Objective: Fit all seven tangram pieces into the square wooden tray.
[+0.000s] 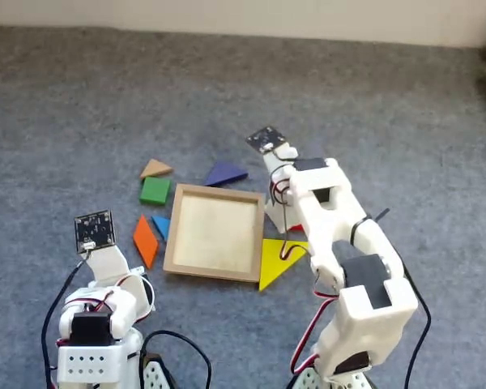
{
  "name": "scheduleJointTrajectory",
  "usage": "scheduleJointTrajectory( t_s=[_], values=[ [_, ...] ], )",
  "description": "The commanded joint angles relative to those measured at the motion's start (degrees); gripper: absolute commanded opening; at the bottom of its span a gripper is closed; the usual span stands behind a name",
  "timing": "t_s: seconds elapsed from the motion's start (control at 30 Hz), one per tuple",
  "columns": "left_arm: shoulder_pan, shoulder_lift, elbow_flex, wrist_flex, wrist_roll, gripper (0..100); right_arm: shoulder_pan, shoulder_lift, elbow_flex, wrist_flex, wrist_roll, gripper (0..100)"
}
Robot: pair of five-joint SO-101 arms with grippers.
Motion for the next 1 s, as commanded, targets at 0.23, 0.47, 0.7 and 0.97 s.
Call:
scheduleJointTrajectory(
  t_s=[0.23,0.47,0.7,0.97],
  values=[
    [-0.7,-2.9,1.2,0.4,-0.3,1,0.6,0.6,-0.8,6.4,1.2,28.6],
    [-0.7,-2.9,1.2,0.4,-0.3,1,-0.1,1.2,-7.9,14.2,1.2,35.5],
    [-0.7,-2.9,1.2,0.4,-0.3,1,-0.1,1.2,-8.0,14.2,1.6,37.8],
    [-0.7,-2.9,1.2,0.4,-0.3,1,0.2,2.8,-6.5,14.2,6.5,37.8]
  ],
)
